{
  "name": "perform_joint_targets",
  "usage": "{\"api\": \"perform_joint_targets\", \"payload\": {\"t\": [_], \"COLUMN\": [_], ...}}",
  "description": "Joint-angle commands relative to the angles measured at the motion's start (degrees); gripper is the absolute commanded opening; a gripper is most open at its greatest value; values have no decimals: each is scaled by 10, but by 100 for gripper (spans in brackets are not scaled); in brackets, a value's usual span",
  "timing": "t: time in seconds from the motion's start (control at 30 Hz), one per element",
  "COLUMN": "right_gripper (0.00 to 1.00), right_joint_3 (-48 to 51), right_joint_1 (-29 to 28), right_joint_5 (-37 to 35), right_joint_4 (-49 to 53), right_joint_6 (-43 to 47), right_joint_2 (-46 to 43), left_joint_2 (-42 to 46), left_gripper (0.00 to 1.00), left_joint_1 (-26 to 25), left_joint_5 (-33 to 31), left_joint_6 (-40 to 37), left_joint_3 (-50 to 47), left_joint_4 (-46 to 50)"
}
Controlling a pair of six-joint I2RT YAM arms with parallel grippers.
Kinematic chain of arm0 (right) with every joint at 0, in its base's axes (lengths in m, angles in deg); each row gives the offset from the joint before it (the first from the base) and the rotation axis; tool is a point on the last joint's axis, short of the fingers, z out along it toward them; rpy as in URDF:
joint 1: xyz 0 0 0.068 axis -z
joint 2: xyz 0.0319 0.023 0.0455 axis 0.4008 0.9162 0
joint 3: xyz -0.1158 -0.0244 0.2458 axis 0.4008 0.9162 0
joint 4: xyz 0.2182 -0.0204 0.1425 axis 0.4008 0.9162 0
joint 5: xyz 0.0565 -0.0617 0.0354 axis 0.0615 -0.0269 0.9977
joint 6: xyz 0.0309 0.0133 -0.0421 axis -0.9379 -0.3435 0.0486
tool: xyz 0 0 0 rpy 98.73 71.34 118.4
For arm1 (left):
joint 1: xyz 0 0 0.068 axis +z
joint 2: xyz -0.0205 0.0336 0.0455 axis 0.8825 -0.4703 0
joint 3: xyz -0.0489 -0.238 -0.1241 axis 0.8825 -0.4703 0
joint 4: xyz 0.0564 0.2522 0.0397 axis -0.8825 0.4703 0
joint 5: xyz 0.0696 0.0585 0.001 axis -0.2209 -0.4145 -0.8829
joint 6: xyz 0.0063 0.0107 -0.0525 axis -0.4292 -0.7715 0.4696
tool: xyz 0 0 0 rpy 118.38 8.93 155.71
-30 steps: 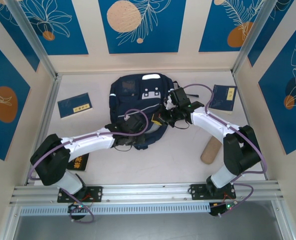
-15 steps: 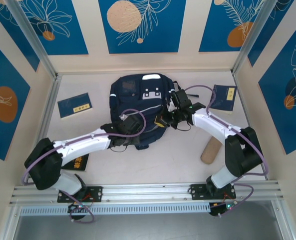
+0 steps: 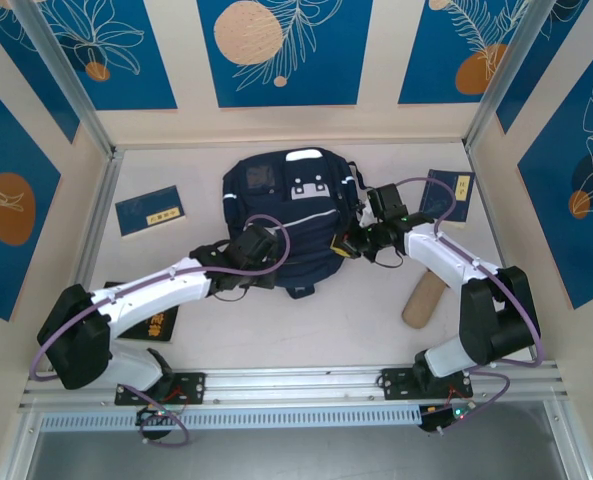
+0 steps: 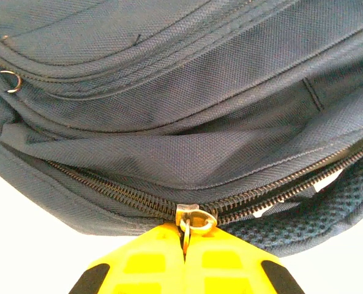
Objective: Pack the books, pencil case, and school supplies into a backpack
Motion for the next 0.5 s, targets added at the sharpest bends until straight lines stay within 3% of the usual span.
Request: {"api": "perform_joint_targets", "payload": {"t": [0.0, 0.1, 0.23, 0.27, 0.4, 0.47], "right_gripper": [4, 4, 5, 10, 48, 58], "right_joint_3": [-5, -13, -21, -25, -19, -9], "right_joint_1": [22, 23, 20, 18, 7, 4], "right_joint_5": [-40, -52, -37, -25, -20, -37], "right_joint_4": [30, 43, 46, 49, 51, 57], "right_joint_6": [27, 33, 46, 53, 34, 5], "right_joint_2": [-5, -5, -1, 3, -13, -38], "left_joint_2": [-9, -20, -25, -27, -48, -60], "left_gripper": [0, 0, 0, 0, 0, 0], "left_joint_1": [17, 21, 27, 29, 29, 28], "left_joint_5": [-4, -4, 66, 93, 187, 222], "left_joint_6": [-49, -52, -66, -70, -74, -69], "left_joint_3": [24, 35, 47, 53, 80, 88], "left_joint_4": [54, 79, 85, 84, 73, 59]}}
